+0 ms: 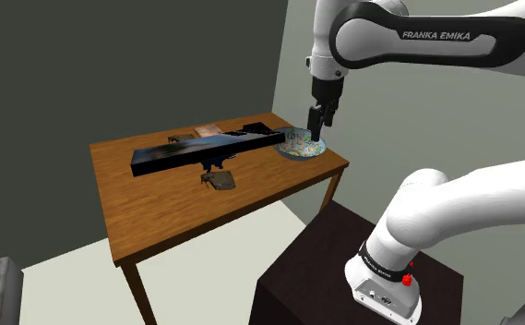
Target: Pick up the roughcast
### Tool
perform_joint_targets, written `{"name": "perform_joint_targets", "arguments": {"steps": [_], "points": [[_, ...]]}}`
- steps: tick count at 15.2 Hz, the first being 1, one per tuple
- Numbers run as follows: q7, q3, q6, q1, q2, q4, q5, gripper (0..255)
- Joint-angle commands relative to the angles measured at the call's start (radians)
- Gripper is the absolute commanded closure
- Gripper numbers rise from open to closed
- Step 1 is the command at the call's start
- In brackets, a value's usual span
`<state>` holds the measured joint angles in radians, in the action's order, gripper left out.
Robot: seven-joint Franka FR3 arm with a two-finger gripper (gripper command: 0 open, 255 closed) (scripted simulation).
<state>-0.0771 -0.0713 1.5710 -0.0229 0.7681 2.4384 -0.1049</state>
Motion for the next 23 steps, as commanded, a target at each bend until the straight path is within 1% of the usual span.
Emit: {"name": "perform_joint_targets", "arguments": {"steps": [1,7,12,18,23], "points": [[0.000,0.000,0.000,0.000,0.000,0.000,0.000,0],[0.065,-0.032,0.216,0.000,-0.165,0.033,0.008,0],[0.122,-0.061,0.384,-0.007,-0.333,0.019,-0.001,0],[0.199,-0.092,0.556,-0.018,-0.558,-0.048,-0.039,0],[0.271,-0.108,0.664,-0.023,-0.754,-0.144,-0.094,0]]}}
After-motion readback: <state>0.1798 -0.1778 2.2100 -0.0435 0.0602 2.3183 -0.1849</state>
